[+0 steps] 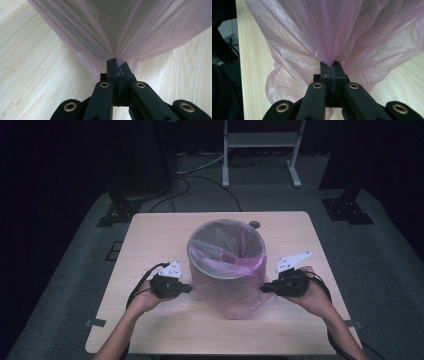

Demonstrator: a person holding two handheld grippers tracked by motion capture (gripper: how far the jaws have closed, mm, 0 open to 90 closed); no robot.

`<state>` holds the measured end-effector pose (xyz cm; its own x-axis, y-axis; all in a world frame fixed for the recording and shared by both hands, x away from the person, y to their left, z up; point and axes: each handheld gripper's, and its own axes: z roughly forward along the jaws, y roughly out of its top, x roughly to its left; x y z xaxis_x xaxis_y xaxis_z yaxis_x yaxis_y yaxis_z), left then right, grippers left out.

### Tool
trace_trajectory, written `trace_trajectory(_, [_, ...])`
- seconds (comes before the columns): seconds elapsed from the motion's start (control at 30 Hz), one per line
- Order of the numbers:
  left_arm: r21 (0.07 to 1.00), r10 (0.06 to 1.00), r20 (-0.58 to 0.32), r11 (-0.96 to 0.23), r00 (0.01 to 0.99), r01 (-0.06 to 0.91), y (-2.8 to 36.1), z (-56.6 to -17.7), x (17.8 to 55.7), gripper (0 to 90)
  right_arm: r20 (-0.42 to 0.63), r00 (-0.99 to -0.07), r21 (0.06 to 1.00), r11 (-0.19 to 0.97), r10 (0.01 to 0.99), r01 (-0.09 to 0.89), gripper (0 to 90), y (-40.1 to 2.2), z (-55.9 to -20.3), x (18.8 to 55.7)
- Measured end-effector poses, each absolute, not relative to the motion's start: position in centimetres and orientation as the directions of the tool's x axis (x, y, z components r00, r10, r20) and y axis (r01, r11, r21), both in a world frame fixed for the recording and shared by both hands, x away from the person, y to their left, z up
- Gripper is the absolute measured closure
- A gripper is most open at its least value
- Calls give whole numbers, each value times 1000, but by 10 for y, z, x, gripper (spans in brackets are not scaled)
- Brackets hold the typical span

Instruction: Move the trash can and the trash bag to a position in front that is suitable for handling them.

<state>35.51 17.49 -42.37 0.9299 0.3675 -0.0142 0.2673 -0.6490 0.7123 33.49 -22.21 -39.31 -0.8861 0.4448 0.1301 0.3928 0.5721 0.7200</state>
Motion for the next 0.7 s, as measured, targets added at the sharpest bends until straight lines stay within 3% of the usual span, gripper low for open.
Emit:
trace_trajectory(0.27, [717,363,-31,-641,931,274,179,-429,353,899,146,-885,716,570,442,403,899,-223,-400,336])
trace_trajectory(0.33, [729,356,-57,-623,933,283,181,-426,351,768,172,-883,729,546,436,412,705,-225,-397,334])
trace_trajectory(0.4, [729,362,-59,-621,930,288,183,-422,348,635,183,-887,737,538,424,409,647,-230,-391,332])
trace_trajectory(0.47, [739,364,-62,-609,929,287,186,-418,345,577,172,-885,747,529,432,404,582,-236,-382,327])
trace_trajectory(0.57, [745,368,-61,-602,928,288,191,-413,341,487,172,-884,756,517,435,402,560,-245,-366,322])
trace_trajectory(0.7, [748,382,-69,-591,922,301,195,-408,338,374,161,-881,779,491,446,391,658,-252,-339,317])
